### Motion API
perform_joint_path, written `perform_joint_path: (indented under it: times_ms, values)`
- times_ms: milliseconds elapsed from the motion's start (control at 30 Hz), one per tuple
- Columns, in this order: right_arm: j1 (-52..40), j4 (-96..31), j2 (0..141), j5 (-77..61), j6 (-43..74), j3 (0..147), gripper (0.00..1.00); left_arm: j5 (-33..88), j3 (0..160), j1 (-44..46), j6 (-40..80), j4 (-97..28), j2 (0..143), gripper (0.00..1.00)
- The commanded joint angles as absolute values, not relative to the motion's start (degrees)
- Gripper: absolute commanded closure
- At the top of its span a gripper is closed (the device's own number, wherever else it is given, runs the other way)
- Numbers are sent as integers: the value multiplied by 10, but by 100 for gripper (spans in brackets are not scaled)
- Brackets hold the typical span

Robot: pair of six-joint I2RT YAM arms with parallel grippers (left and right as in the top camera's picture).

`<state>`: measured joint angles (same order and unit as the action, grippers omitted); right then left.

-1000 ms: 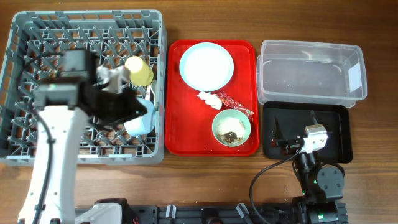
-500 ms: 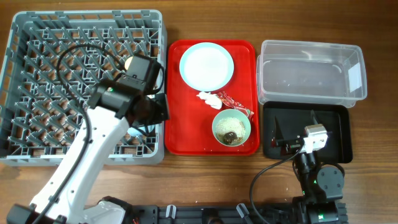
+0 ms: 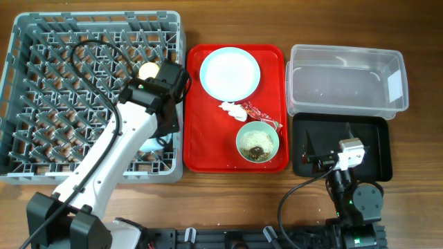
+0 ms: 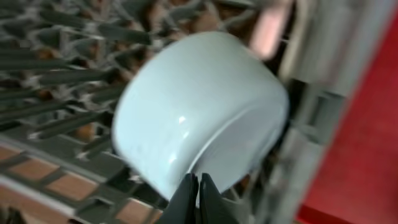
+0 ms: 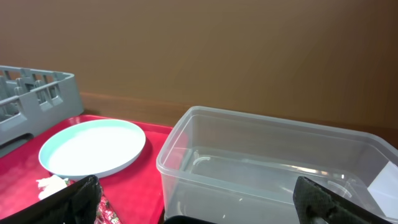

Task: Sort waste into correct bins and load items into the dishwasher rack
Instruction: 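Lower the bowl upright into the rack slots and release it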

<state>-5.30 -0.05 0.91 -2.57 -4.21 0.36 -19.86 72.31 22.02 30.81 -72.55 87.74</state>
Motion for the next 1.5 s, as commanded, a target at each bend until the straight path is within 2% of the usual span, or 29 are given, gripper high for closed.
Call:
perform_joint_path:
  times_ms: [0, 167, 500, 867, 1000, 1167, 1467]
  values:
    - [-50, 1, 8, -31, -45, 3, 1, -322, 719, 181, 409, -756, 879, 96]
    - [-50, 1, 8, -31, -45, 3, 0, -311, 719, 129, 412, -748, 879, 96]
    - [-50, 1, 8, -31, -45, 3, 0, -63, 719, 126, 357, -677, 879, 96]
    - [-50, 1, 8, -31, -45, 3, 0, -68, 711, 148, 347, -687, 879, 96]
    - [-50, 1, 8, -31, -45, 3, 0, -100, 674, 149, 347, -651, 879, 96]
    - [-50, 1, 8, -31, -45, 3, 0, -231, 677, 141, 348, -644, 877, 96]
    - [-50, 1, 8, -31, -45, 3, 0, -232, 729, 113, 367, -629, 854, 96]
